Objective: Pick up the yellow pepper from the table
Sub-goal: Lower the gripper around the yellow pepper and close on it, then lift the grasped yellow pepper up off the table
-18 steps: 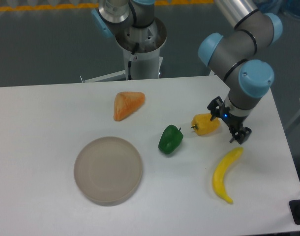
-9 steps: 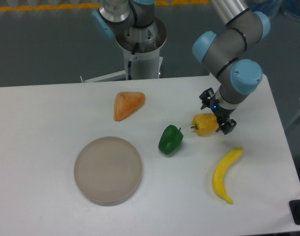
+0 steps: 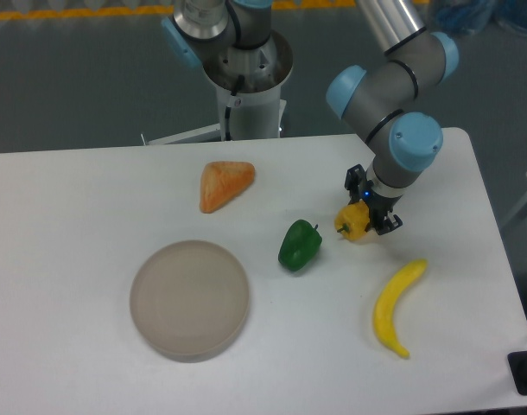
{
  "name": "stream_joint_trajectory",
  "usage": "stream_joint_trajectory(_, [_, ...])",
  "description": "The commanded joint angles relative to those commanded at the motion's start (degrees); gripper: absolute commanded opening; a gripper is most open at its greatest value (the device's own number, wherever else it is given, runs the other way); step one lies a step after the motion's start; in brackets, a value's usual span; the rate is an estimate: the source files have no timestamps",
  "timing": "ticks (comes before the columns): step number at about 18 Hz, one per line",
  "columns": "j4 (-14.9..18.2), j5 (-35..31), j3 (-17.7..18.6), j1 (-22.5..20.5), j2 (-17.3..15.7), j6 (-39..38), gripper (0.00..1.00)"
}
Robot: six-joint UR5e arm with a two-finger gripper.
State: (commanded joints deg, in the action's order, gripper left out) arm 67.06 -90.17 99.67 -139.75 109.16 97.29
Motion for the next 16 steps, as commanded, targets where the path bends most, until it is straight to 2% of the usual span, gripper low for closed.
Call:
stream_joint_trajectory(5, [0.97, -0.26, -3.34, -0.62, -2.10, 0.00, 0.27])
stream_joint_trajectory(7, [3.06, -0.26, -7.28, -0.70, -2.37, 0.00, 0.26])
stream_joint_trajectory(9, [8.59, -0.26, -13.60, -0.53, -1.33, -1.48, 0.25])
stream_joint_trajectory(10, [9.40, -0.26, -15.37, -0.44, -0.54, -3.49, 0.25])
stream_joint_trajectory(13, [9.58, 0.26, -19.50, 0.52, 1.84, -8.16, 0.22])
stream_joint_trajectory(16, [9.41, -0.09, -21.10, 1.05, 3.33, -9.22, 0.21])
